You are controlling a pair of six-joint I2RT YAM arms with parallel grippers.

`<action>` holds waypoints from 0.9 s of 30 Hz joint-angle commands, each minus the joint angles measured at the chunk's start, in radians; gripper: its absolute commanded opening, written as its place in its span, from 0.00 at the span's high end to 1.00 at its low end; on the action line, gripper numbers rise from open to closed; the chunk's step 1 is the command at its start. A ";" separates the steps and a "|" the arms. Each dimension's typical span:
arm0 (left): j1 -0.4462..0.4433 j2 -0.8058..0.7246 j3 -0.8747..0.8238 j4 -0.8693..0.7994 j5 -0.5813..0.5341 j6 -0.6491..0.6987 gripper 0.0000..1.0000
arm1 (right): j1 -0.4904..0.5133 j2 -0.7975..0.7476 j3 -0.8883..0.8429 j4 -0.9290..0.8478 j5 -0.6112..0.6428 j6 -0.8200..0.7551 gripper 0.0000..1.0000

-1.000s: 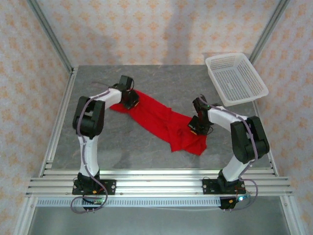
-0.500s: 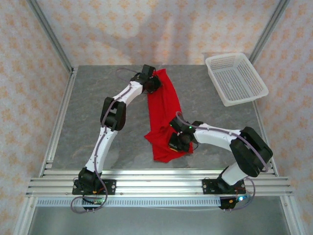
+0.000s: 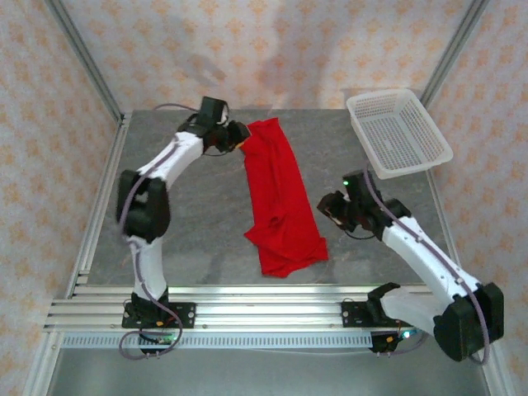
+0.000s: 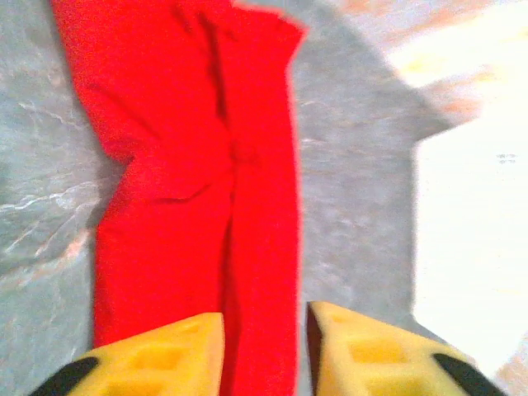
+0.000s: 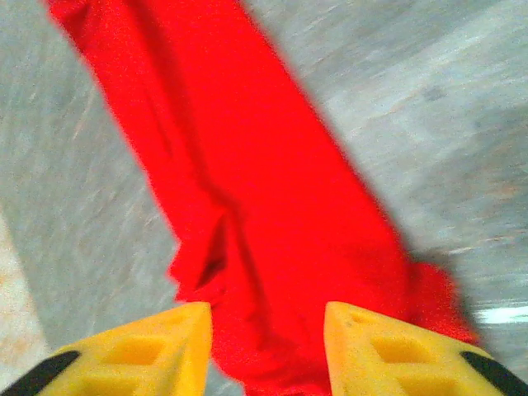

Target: Fold the inside-out t-shirt

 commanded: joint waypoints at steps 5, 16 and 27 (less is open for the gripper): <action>-0.048 -0.369 -0.390 -0.105 0.044 0.090 0.49 | -0.050 0.229 -0.068 -0.090 -0.145 -0.331 0.51; -0.078 -0.708 -0.792 -0.108 0.005 -0.024 0.37 | -0.049 0.393 -0.122 0.141 -0.307 -0.316 0.49; -0.153 -0.862 -0.992 -0.144 -0.003 -0.118 0.32 | -0.046 0.287 -0.104 0.111 -0.416 -0.262 1.00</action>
